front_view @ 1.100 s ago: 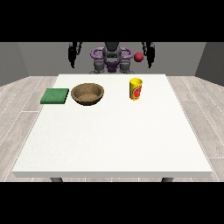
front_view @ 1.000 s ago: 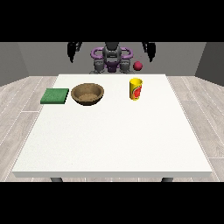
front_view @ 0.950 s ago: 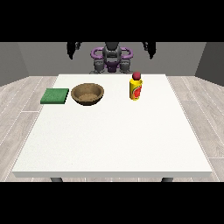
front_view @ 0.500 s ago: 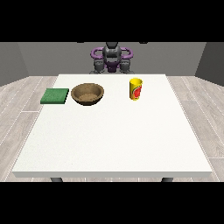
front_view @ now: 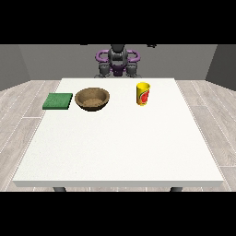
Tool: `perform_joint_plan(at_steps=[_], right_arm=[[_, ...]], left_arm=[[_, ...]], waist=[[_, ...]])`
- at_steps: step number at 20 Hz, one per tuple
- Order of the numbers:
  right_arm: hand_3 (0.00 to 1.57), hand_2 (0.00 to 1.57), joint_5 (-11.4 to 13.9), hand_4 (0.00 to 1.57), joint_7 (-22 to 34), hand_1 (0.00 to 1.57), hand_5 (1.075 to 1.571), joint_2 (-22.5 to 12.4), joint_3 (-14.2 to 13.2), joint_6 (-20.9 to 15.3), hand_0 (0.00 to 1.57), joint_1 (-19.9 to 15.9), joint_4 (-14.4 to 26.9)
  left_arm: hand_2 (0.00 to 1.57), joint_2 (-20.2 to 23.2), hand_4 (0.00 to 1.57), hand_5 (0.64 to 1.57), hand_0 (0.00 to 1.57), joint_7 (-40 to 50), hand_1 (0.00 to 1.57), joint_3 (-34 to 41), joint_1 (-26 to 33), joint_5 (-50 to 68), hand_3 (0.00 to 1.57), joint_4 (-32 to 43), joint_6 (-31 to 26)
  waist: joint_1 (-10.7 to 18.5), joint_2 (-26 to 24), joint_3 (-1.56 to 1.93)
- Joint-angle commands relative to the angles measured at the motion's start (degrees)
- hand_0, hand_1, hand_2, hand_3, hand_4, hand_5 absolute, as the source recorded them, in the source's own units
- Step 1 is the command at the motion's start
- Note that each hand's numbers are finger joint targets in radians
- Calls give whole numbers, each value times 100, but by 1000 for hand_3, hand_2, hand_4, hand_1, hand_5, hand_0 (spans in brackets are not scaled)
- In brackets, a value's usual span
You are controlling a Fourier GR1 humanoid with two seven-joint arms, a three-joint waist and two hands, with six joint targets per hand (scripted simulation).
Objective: Pick the cup and pour the ball into the bowl, then pick the bowl and place it on the pad
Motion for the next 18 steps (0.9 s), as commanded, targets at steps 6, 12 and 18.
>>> perform_joint_plan(at_steps=[6, 12, 18], right_arm=[[0, 0, -71, 702, -1423, 0, 1545, 87, -159, 220, 0, -605, 421], [0, 0, -481, 678, -1716, 0, 1547, -239, -483, 686, 0, -592, 540], [0, 0, -707, 667, -2273, 0, 1559, -466, -796, 1108, 0, -538, 1095]], left_arm=[[0, 338, 570, 1520, 0, -2085, 0, 637, -653, -22, 0, 1007, -306], [0, 403, 407, 1484, 0, -3410, 0, 880, -581, -90, 0, 2291, -478], [0, 394, 0, 1451, 0, -4287, 0, 1011, -801, -121, 0, 3564, -580]], waist=[[-78, 2023, -1], [-423, 2374, -2], [-432, 2393, 0]])
